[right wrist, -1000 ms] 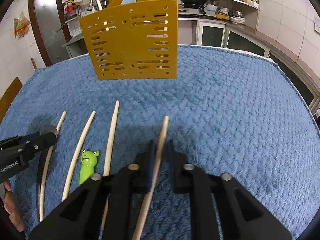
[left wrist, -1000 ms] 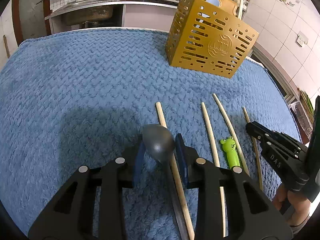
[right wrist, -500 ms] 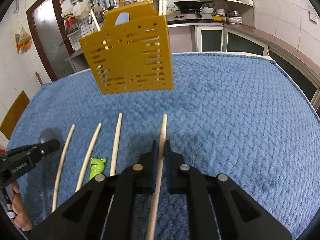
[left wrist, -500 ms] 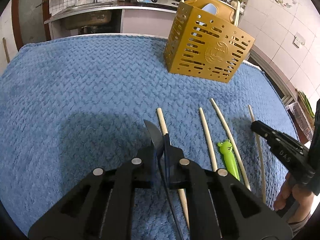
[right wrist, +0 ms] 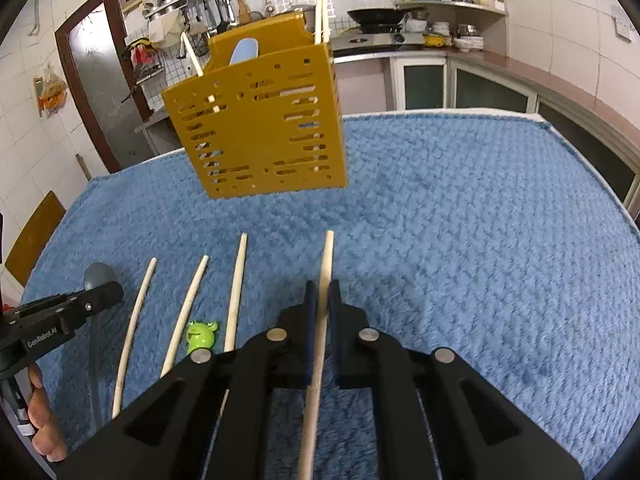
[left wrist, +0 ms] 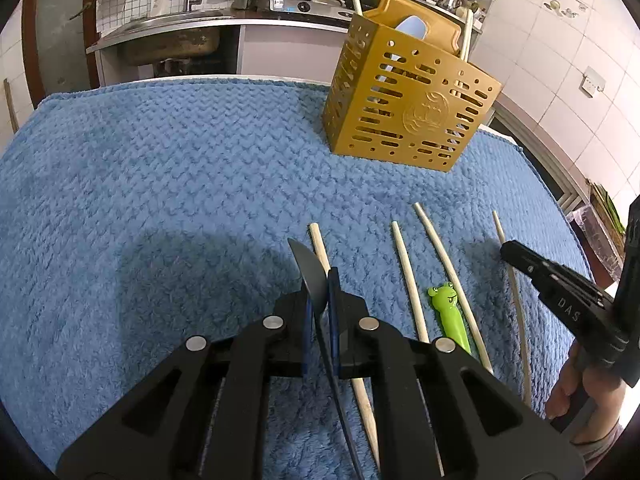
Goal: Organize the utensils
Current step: 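Lift the metal spoon with the left tool while the right tool lifts the chopstick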
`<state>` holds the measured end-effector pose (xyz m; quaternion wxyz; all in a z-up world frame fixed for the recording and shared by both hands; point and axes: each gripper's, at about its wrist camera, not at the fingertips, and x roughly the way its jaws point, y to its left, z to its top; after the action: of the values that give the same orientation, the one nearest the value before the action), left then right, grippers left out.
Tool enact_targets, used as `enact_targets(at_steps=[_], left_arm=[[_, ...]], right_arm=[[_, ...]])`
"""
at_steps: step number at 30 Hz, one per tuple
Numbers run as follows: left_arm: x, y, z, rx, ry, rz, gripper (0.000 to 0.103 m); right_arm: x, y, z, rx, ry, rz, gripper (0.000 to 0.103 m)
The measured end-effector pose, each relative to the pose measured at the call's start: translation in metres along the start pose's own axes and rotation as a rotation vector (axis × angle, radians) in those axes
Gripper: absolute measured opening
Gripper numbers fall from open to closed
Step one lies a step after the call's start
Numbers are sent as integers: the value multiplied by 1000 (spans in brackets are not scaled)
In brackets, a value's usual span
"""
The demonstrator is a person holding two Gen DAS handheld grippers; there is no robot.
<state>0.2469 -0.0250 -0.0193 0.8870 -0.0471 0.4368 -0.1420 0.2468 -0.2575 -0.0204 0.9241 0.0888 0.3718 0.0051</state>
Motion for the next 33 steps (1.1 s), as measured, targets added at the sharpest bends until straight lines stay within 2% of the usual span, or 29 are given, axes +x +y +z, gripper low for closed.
enact_targets(at_steps=[11, 26, 33], left_arm=[[-24, -13, 5, 45, -53, 4, 5], [-63, -14, 27, 70, -130, -2, 5], [-60, -15, 26, 73, -126, -10, 5]], right_arm=[[-22, -16, 10, 82, -70, 55, 6], [-81, -4, 40, 0, -231, 56, 6], [-88, -2, 41, -10, -252, 47, 6]])
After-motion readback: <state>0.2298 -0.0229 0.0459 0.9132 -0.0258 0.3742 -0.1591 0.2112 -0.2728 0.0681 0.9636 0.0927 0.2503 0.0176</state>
